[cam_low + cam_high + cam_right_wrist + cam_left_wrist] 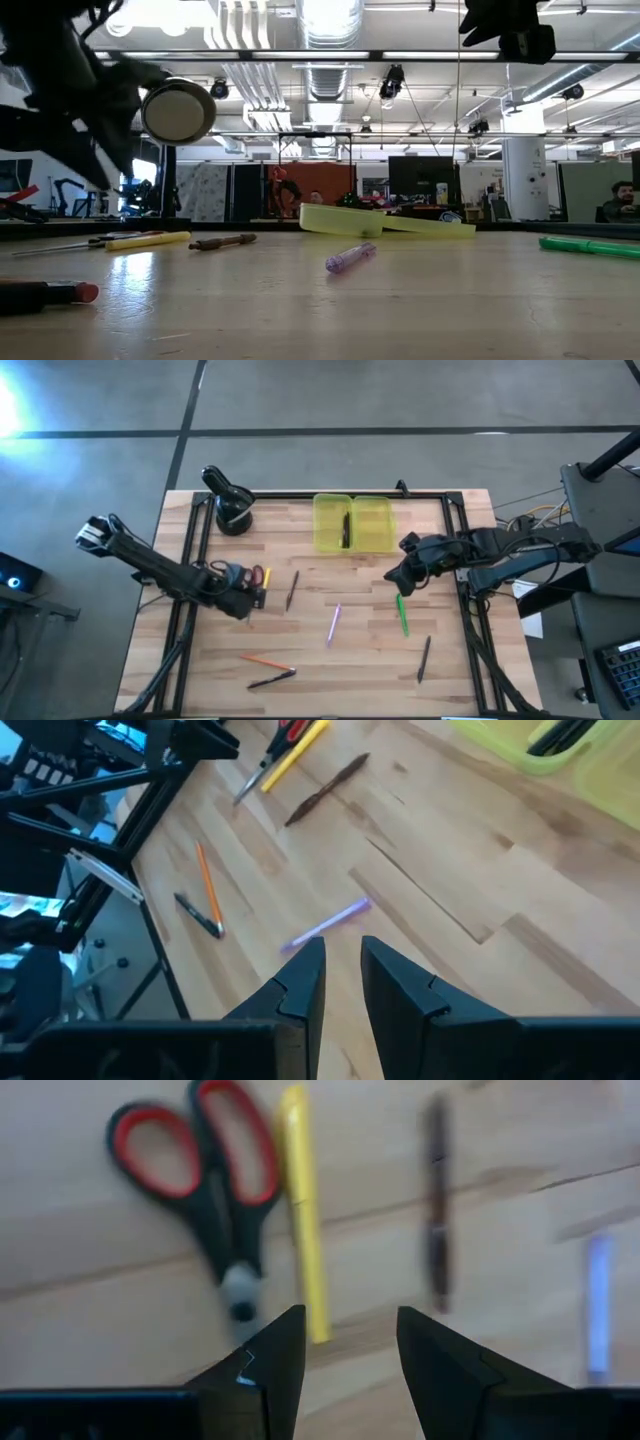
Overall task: Pick & place school supplies into a supply box
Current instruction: Put the yellow pen into the yellow supply box
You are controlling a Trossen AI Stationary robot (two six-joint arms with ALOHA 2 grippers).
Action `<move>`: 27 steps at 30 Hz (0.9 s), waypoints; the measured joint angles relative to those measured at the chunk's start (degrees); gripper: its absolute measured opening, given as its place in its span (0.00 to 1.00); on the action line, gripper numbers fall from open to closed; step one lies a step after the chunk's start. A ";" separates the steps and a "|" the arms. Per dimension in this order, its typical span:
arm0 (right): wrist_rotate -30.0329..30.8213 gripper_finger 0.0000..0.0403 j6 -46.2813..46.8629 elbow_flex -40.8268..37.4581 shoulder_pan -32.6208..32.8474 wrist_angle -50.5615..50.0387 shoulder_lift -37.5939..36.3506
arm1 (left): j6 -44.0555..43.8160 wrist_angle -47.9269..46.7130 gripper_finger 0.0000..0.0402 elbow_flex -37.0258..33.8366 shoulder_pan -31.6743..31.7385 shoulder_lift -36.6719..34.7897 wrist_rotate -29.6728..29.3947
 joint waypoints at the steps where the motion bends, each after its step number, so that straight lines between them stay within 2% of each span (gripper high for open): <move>1: 0.00 0.15 0.09 0.00 0.02 0.16 0.23 | -0.16 -0.02 0.35 -0.46 0.35 0.57 1.17; 4: 0.00 0.15 0.09 0.00 0.02 1.07 0.43 | 0.46 0.44 0.35 -0.86 1.13 2.65 3.23; 15: 0.42 0.15 -2.80 0.00 -0.02 6.21 0.45 | 4.35 7.03 0.35 -0.86 3.23 10.69 4.81; 22: 0.68 0.15 -3.11 0.00 -0.02 7.16 0.41 | 10.65 13.76 0.35 -0.86 5.24 16.23 7.33; 27: 0.71 0.15 -2.92 0.00 -0.02 7.19 0.39 | 11.74 14.05 0.33 -0.64 5.74 19.49 9.07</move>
